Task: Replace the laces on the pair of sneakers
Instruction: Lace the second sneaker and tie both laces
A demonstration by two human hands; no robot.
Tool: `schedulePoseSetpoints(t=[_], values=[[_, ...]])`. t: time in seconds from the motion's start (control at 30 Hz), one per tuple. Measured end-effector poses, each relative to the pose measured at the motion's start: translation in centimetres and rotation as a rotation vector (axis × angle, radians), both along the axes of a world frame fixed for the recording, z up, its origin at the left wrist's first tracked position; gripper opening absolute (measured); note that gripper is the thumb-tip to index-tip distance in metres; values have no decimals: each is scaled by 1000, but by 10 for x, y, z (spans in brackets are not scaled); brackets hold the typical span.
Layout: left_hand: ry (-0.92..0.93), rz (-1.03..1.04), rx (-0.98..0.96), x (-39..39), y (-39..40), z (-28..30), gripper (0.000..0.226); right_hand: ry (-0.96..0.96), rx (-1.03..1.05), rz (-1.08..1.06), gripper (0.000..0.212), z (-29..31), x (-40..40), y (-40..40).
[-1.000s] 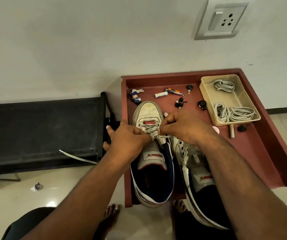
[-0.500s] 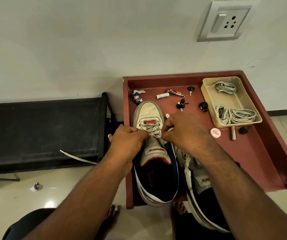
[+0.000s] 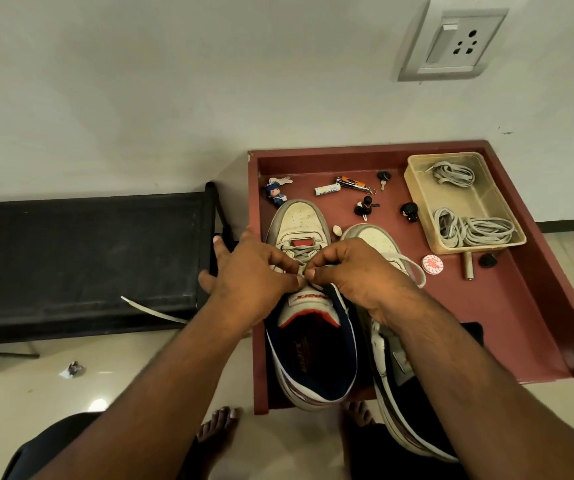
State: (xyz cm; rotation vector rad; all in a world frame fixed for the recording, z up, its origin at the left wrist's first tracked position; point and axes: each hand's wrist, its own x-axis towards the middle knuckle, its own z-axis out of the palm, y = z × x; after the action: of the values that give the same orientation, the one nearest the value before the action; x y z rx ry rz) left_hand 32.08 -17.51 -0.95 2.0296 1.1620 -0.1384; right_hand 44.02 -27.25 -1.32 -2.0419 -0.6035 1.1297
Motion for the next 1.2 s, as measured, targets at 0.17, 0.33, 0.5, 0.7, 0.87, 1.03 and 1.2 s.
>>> schedulePoseSetpoints(t=[0.17,0.33,0.5,0.7,0.87,1.03,1.2], values=[[165,-198,232,4,-4,5,6,-21,5,37,2,2,1,-2],[-100,-45,113,-4,3,5,20,-265,153,243,28,8,8,0],[-270,133,42,-2,1,4,15,5,295,3,9,1,2,2],[-67,-46,82,-6,-7,13,30,219,492,-379,10,16,10,2],[89,-87,97,-5,1,12,12,176,424,-213,5,25,7,-1],[-84,188,-344,-13,12,13,10,-295,27,256,14,16,-1,3],[-111,294,-569,-12,20,9,11,-344,10,270,10,15,-1,3]])
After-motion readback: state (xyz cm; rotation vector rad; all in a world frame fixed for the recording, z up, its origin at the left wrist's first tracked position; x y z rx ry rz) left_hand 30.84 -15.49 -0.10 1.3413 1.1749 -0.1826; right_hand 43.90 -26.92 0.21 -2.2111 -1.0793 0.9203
